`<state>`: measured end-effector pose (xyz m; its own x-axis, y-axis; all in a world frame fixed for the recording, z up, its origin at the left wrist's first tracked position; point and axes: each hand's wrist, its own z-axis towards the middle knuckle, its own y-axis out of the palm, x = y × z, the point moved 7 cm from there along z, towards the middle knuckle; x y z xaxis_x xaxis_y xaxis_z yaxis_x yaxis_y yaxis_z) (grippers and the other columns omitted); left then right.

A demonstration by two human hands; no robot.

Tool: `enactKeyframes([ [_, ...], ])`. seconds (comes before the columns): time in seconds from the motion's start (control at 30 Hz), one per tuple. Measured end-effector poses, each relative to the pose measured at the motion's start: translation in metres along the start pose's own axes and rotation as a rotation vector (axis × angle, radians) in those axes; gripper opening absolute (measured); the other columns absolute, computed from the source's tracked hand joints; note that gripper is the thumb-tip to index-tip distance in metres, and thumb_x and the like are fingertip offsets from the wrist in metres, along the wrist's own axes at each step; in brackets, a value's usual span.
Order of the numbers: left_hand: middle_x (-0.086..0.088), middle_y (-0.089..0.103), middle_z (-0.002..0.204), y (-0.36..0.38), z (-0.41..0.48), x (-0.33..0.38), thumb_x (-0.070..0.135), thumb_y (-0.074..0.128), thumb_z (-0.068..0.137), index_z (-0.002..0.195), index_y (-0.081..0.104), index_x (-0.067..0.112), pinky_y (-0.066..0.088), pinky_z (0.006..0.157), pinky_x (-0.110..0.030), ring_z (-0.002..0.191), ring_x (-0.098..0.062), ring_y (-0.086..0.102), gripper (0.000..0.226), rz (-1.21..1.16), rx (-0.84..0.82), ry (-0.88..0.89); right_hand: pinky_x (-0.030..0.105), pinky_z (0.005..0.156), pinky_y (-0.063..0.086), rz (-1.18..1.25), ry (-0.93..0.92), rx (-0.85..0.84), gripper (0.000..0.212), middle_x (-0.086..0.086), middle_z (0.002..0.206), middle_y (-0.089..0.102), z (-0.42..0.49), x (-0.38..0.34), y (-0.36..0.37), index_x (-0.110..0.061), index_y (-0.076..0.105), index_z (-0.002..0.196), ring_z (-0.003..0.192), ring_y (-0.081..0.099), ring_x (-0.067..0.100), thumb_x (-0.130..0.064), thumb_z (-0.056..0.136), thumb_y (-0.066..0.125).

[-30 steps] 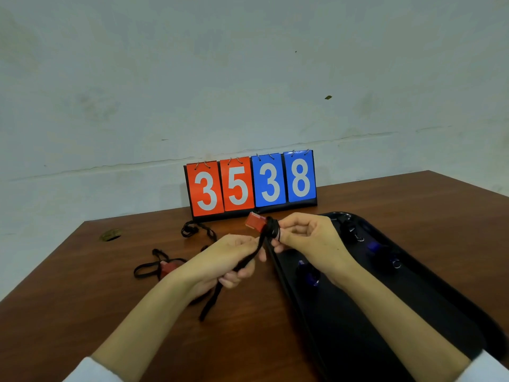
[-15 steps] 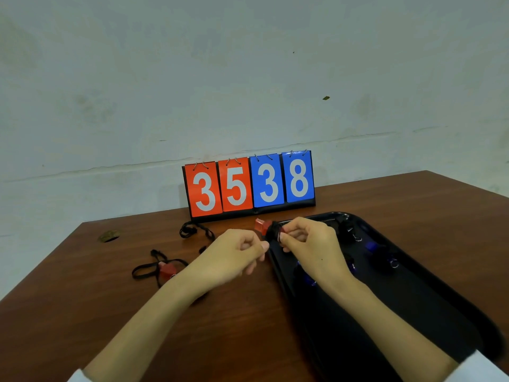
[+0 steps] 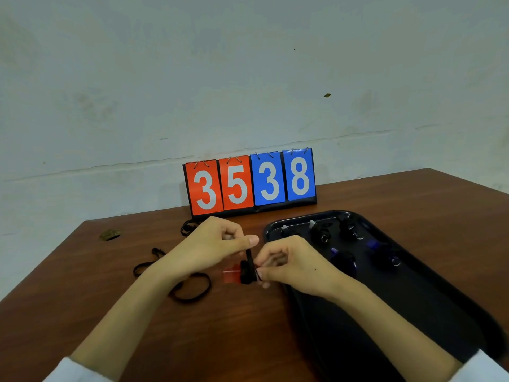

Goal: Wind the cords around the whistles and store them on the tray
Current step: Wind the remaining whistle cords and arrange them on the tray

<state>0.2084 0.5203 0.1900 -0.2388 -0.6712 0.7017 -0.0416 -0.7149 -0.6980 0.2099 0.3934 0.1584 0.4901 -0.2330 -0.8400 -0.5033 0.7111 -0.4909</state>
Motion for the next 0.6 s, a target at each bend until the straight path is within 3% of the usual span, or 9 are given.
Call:
enactKeyframes([
  [0.1, 0.004, 0.046, 0.047, 0.003, -0.001, -0.009, 0.058, 0.055, 0.075, 0.06, 0.06, 0.016, 0.039, 0.057, -0.026, 0.045, -0.009, 0.04, 0.044, -0.089, -0.054, -0.059, 0.026, 0.071, 0.056, 0.117, -0.021, -0.002, 0.006, 0.011, 0.08, 0.071, 0.0, -0.003, -0.002, -0.004, 0.068, 0.088, 0.07, 0.068, 0.018, -0.004, 0.082, 0.066],
  [0.2, -0.003, 0.047, 0.054, 0.007, -0.003, -0.01, 0.058, 0.052, 0.079, 0.064, 0.062, 0.014, 0.035, 0.048, -0.02, 0.047, -0.012, 0.041, 0.048, -0.165, -0.084, -0.079, 0.025, 0.07, 0.056, 0.187, -0.034, 0.019, 0.007, 0.009, 0.078, 0.07, 0.001, -0.007, -0.007, -0.002, 0.067, 0.089, 0.068, 0.068, 0.015, -0.001, 0.083, 0.064],
  [0.4, 0.005, 0.039, 0.045, 0.023, -0.005, -0.007, 0.039, 0.041, 0.096, 0.061, 0.054, 0.014, 0.023, 0.041, -0.018, 0.038, -0.007, 0.028, 0.045, -0.441, -0.158, -0.168, 0.022, 0.069, 0.054, 0.356, -0.005, 0.099, 0.01, 0.002, 0.074, 0.071, 0.001, -0.008, -0.019, -0.006, 0.066, 0.091, 0.068, 0.067, 0.012, -0.001, 0.085, 0.06],
  [0.6, 0.002, 0.042, 0.053, 0.025, -0.003, 0.002, 0.028, 0.041, 0.099, 0.086, 0.057, 0.008, 0.024, 0.039, -0.017, 0.039, -0.006, 0.03, 0.028, -0.519, -0.045, -0.134, 0.021, 0.067, 0.055, 0.488, 0.039, 0.33, 0.013, 0.008, 0.076, 0.072, -0.001, 0.003, -0.037, -0.002, 0.067, 0.095, 0.066, 0.067, 0.013, -0.004, 0.085, 0.06],
])
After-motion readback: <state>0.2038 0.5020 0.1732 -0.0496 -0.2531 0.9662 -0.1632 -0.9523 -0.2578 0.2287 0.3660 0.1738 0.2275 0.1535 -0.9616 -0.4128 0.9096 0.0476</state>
